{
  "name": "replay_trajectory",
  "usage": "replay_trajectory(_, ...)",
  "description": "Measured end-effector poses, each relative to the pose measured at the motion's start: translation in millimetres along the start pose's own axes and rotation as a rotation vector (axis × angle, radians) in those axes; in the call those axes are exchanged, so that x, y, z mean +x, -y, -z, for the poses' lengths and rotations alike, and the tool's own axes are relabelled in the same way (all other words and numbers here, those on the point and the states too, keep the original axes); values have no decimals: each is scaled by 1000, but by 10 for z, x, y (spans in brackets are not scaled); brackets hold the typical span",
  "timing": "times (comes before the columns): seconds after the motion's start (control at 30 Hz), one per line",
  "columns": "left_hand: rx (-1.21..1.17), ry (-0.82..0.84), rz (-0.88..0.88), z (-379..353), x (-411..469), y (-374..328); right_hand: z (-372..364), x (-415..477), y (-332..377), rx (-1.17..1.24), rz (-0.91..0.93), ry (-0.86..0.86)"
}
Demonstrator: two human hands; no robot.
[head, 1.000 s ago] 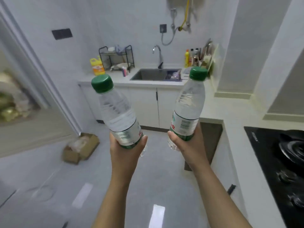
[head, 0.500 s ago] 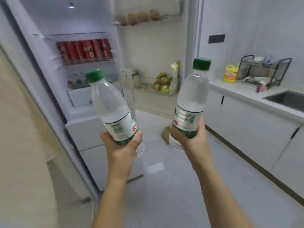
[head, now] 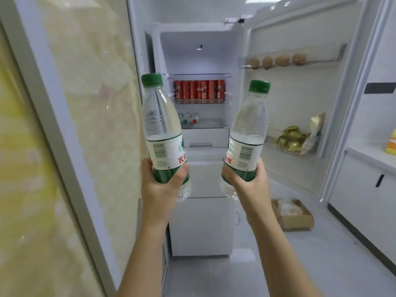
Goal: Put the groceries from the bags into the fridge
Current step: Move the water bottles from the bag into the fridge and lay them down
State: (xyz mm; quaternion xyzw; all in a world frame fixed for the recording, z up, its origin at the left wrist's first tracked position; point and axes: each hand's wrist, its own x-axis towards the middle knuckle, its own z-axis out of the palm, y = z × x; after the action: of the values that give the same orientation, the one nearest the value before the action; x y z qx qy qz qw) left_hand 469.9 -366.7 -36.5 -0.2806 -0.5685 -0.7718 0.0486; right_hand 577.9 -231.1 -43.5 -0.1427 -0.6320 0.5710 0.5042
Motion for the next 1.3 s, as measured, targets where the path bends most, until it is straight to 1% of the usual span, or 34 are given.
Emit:
replay_trajectory(0.1,32,-40,-36,18,10,-46,-26,82,65,13,20,6)
replay_trajectory(0.3,89,-71,-45,-9,0,-18,-6,182,92,27,37,-3)
replay_trajectory(0.7,124,-28,-84,-320,19,123,229,369,-2,2,27,0)
replay_trajectory(1.1,124,-75,-29,-495,4,390,377,499,-238,-18,-11,48)
replay_trajectory(1.3,141,-77,-14,-578,138,564,366,663,-385,-39,-29,60)
